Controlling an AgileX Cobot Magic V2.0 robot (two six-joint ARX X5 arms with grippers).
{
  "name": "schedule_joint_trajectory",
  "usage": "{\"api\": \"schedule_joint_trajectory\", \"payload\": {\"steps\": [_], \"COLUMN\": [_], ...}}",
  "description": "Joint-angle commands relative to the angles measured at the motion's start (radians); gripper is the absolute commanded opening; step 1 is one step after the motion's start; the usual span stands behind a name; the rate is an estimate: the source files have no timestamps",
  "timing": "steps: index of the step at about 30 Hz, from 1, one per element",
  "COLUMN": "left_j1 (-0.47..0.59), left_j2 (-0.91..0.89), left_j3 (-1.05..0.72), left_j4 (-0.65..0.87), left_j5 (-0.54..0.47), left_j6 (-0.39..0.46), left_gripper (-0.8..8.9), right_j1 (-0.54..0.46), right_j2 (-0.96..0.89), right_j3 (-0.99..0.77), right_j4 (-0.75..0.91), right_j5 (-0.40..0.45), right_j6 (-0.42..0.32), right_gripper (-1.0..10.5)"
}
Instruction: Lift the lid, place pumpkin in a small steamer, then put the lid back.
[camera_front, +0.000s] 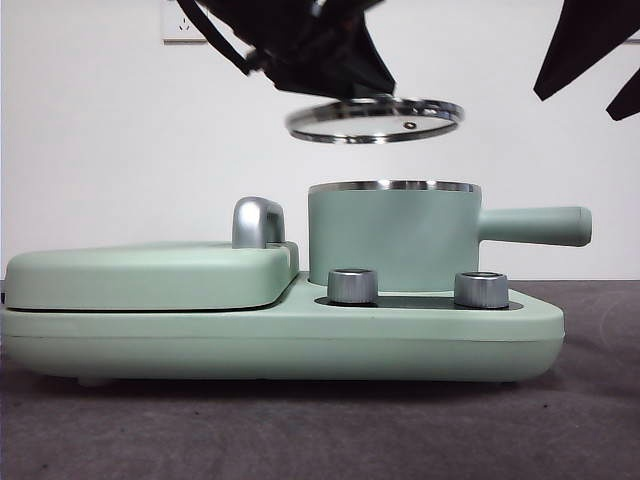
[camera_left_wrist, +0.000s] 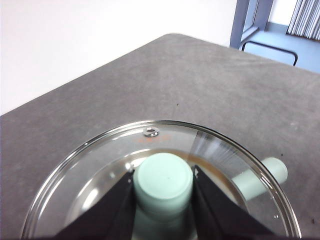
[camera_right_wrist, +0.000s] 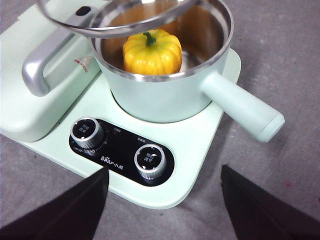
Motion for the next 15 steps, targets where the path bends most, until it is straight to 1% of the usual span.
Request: {"api": "schedule_joint_trajectory", "payload": {"steps": [1,9,15], "left_j1": [-0.013,-0.013,-0.013], "left_j2": [0.037,0.115,0.149], "left_j3": [0.021,0.021,0.021], "left_j4": [0.071,0.156,0.164], "left_j5": [0.003,-0.001,-0.001], "left_j6": [-0.027,-0.028,-0.028], "left_gripper": [0.16,0.16,0.16], "right_j1": [0.008,0.008,0.008], "right_j2": [0.007,0.007,0.007], "right_j3": [0.001,0.001,0.001], "right_j4": [0.005,0.005,-0.002], "right_j5": [0.004,0.004,0.005], "right_j6": [0.014,0.014,0.014], "right_gripper": [3.5,3.5,3.5]}}
